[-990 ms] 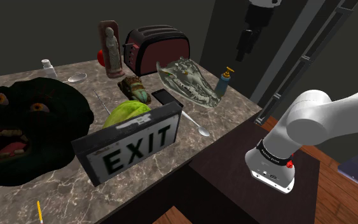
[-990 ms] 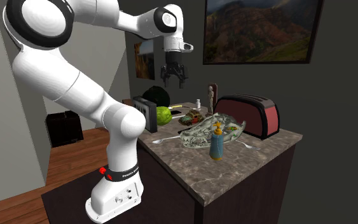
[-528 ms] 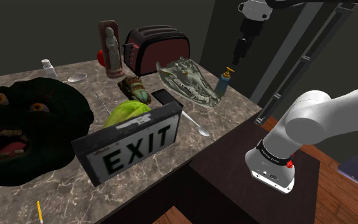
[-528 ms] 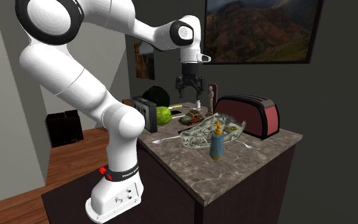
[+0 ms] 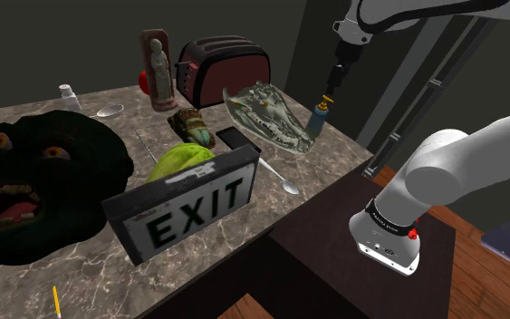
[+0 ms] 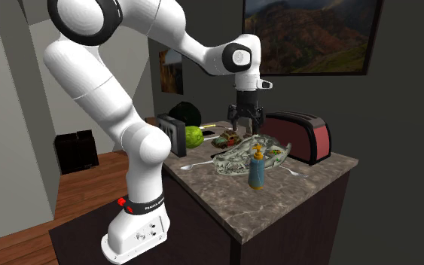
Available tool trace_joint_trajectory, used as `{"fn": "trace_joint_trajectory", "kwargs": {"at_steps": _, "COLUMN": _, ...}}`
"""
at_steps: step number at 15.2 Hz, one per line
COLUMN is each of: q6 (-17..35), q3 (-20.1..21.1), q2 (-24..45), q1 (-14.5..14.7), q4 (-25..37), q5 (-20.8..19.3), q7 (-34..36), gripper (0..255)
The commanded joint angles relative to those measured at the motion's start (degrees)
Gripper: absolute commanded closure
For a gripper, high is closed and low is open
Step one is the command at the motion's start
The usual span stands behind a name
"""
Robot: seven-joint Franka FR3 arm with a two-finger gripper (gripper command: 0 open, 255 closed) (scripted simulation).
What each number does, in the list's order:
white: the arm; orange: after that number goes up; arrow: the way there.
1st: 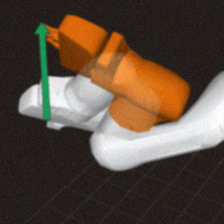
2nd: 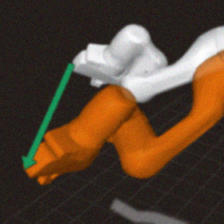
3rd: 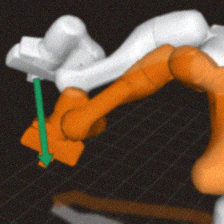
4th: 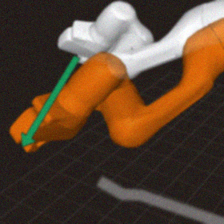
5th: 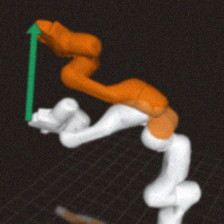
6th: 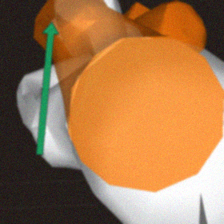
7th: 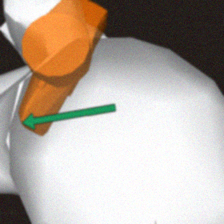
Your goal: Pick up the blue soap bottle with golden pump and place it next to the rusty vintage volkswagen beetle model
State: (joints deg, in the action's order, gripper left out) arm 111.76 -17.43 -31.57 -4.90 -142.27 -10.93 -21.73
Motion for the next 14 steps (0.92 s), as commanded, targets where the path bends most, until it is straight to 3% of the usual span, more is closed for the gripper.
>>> {"fn": "trace_joint_trajectory", "kwargs": {"at_steps": 1, "q6": 3.6, "q3": -2.7, "q2": 3.3, "q1": -0.3, "q4": 0.4, "q5": -0.4, "q7": -3.1, "gripper": 0}}
{"fn": "trace_joint_trajectory", "kwargs": {"at_steps": 4, "q6": 7.4, "q3": -5.7, "q2": 8.0, "q1": -0.2, "q4": 1.8, "q5": 0.0, "q7": -6.6, "gripper": 0}}
{"fn": "trace_joint_trajectory", "kwargs": {"at_steps": 14, "q6": 13.9, "q3": -6.9, "q2": 10.9, "q1": -0.1, "q4": -1.8, "q5": 0.1, "q7": -7.0, "gripper": 0}}
